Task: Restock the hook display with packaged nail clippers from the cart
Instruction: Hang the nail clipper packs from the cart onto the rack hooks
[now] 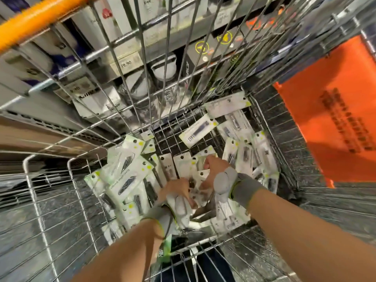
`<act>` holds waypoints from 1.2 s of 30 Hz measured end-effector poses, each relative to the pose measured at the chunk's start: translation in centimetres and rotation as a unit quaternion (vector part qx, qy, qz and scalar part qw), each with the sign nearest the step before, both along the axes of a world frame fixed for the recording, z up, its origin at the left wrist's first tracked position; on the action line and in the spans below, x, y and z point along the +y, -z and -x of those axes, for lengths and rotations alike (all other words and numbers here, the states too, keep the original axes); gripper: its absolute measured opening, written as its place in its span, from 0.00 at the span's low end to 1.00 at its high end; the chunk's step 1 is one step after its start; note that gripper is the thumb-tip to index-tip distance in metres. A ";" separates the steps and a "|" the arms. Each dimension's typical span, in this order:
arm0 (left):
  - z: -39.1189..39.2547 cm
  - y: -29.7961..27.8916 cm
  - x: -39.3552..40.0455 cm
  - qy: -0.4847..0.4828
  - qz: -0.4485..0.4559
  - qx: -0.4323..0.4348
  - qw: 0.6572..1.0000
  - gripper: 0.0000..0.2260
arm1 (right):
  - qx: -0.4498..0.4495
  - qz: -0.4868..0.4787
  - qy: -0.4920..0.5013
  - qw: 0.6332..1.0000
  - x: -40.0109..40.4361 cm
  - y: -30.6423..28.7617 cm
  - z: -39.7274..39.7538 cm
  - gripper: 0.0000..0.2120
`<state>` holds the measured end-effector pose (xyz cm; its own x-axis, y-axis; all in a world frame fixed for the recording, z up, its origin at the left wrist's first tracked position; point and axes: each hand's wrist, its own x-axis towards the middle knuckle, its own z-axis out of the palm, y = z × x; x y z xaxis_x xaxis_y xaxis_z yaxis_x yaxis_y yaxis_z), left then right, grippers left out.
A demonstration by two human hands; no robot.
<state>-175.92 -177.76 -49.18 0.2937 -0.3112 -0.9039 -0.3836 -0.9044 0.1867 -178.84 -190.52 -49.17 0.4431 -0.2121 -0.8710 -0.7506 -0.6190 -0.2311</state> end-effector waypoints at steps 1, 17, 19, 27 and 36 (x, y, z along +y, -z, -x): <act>-0.2 0.0 0.3 -0.015 0.030 0.003 0.999 0.24 | -0.007 -0.002 -0.008 1.000 -0.1 0.0 0.1 0.08; -3.9 -0.7 0.2 -0.340 0.183 -0.065 0.920 0.14 | -0.059 -0.047 0.056 0.996 -1.6 -1.5 -1.4 0.21; -4.0 -0.3 0.1 -0.337 0.168 -0.042 0.926 0.16 | -0.039 -0.069 0.054 0.995 -1.3 -1.6 -0.8 0.24; -2.1 0.5 0.3 -0.188 0.107 -0.046 0.975 0.27 | -0.025 0.031 -0.158 0.987 0.3 -0.1 0.1 0.23; -4.5 0.9 2.2 -0.455 0.213 0.154 0.851 0.11 | -0.043 -0.008 -0.098 0.994 -1.1 -1.1 0.0 0.28</act>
<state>-171.44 -175.60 -50.04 0.3569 -0.4008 -0.8438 0.5656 -0.6262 0.5366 -178.82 -191.63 -48.10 0.5469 -0.1009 -0.8311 -0.5936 -0.7468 -0.2999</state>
